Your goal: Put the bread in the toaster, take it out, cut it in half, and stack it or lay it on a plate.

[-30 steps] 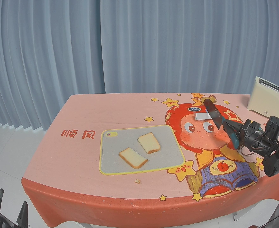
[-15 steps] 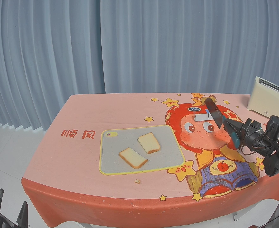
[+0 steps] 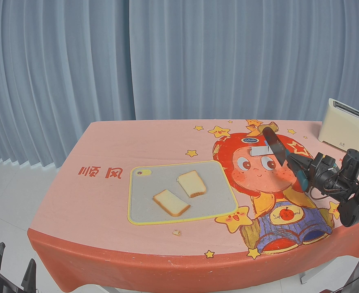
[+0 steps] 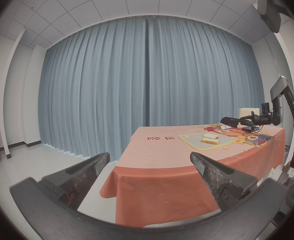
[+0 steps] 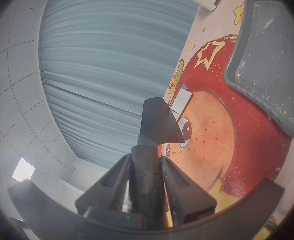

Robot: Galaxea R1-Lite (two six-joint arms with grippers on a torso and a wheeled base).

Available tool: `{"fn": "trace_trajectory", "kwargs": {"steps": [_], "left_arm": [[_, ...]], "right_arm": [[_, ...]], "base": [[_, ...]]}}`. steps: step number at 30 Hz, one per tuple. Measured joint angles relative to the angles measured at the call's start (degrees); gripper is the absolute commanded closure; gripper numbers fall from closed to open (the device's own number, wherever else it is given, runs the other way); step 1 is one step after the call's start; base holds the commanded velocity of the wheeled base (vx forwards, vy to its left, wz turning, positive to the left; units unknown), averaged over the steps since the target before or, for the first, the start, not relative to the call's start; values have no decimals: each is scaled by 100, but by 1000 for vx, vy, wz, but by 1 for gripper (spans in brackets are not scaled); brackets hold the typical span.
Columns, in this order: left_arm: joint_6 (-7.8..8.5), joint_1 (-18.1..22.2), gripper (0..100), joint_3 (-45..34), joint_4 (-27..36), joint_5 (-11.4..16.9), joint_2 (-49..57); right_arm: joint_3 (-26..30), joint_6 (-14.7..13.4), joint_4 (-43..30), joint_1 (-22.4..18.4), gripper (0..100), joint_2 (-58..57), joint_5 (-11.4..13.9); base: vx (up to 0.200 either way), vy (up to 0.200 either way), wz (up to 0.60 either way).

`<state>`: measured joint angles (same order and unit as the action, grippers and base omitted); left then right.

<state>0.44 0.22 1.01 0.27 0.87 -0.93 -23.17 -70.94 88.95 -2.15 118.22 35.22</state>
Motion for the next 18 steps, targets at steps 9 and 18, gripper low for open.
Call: {"fn": "trace_trajectory", "kwargs": {"steps": [9, 18], "left_arm": [[0, 2, 0, 0, 0, -2, 0], [-1, 2, 0, 0, -2, 0, 0]], "right_arm": [[5, 0, 2, 39, 100, 74, 0], [-4, 0, 5, 48, 100, 168, 0]], "base": [[0, 0, 0], [0, 0, 0]]}}
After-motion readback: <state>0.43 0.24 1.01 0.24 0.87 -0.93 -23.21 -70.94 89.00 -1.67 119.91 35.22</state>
